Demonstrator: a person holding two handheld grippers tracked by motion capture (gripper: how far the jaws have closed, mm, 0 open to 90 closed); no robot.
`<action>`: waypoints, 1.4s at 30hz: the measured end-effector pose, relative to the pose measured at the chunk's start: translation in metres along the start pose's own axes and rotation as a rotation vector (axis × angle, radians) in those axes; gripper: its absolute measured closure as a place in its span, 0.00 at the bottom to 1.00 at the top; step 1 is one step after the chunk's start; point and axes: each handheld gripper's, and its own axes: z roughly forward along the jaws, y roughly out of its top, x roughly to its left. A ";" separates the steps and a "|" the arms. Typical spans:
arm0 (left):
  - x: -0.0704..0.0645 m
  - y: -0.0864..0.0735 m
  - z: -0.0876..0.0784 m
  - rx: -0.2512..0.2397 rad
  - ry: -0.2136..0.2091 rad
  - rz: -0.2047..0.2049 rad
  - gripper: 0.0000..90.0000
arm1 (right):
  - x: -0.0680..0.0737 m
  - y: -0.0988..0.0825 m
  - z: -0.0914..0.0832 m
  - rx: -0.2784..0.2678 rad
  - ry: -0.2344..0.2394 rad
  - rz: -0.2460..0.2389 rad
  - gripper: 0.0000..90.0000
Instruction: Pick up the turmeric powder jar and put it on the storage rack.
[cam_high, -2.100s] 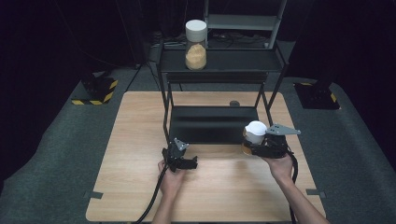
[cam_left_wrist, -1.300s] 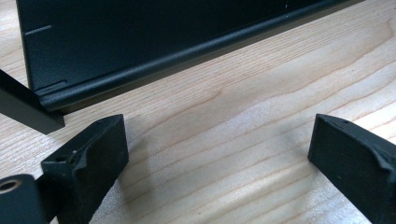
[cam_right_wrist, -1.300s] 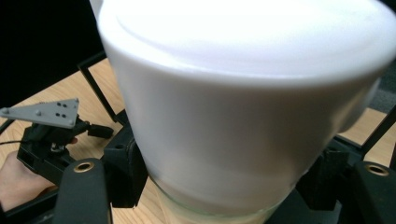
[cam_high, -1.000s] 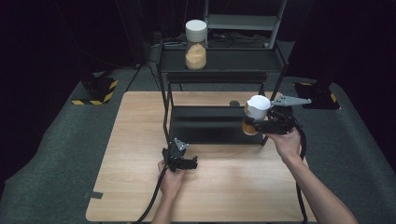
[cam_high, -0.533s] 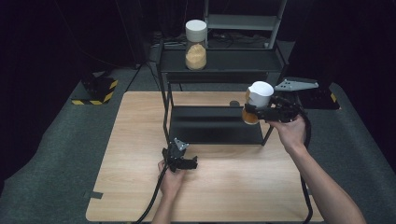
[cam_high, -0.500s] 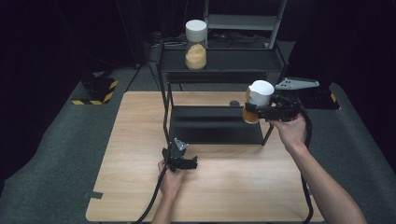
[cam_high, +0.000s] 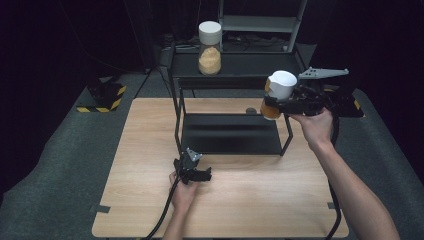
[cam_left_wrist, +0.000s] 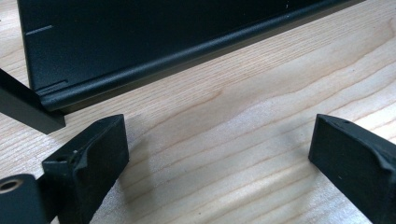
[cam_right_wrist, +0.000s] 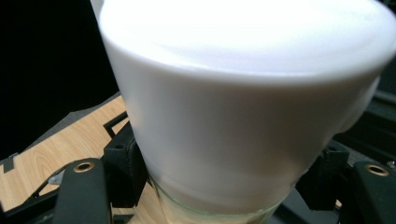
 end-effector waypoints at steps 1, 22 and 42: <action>0.000 0.000 0.000 0.000 0.000 0.000 0.05 | 0.000 0.003 -0.001 -0.002 0.003 -0.001 0.34; -0.001 0.000 0.000 0.000 0.003 -0.001 0.05 | -0.001 0.087 0.015 -0.006 -0.057 0.029 0.34; 0.000 0.000 0.000 0.001 0.002 0.000 0.05 | 0.005 0.119 0.070 0.023 -0.188 0.069 0.34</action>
